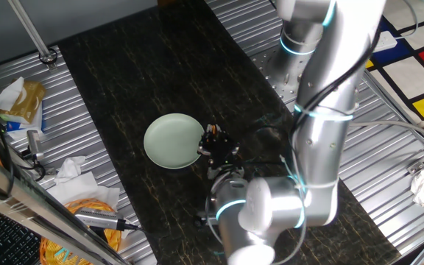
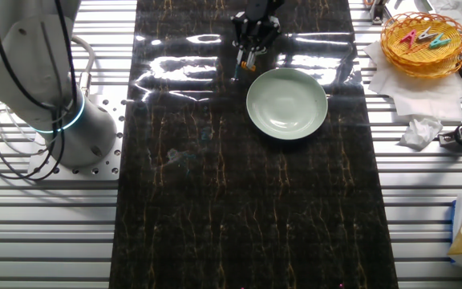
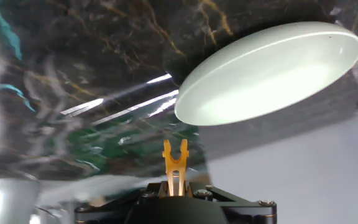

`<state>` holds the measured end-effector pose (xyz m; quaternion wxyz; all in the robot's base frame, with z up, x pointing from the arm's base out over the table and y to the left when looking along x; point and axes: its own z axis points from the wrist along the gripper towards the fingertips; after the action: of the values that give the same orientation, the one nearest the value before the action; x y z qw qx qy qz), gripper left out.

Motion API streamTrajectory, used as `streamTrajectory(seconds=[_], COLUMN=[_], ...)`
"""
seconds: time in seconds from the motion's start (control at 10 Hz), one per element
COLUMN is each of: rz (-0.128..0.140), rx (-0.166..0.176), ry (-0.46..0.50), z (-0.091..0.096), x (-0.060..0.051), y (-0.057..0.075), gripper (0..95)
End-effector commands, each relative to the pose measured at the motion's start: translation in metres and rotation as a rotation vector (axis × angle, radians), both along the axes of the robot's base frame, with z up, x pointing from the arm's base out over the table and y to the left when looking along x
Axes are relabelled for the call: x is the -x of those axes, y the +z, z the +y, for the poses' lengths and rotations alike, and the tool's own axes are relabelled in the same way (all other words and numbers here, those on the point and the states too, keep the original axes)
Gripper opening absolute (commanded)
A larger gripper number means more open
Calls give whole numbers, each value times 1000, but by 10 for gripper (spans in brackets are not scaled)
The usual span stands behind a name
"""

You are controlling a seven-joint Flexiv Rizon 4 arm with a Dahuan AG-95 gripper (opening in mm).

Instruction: Use a clamp

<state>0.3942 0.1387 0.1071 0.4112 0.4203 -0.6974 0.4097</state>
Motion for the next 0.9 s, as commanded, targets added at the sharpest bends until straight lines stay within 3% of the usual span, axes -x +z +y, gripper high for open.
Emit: streamTrajectory(seconds=[0.1,0.6,0.9], rz=[-16,16,55], rx=[1,-35,0], ry=[22,10,70], z=[-5,-4,-4], x=[0,1,2], y=[3,6,7], gripper=[0,0,0])
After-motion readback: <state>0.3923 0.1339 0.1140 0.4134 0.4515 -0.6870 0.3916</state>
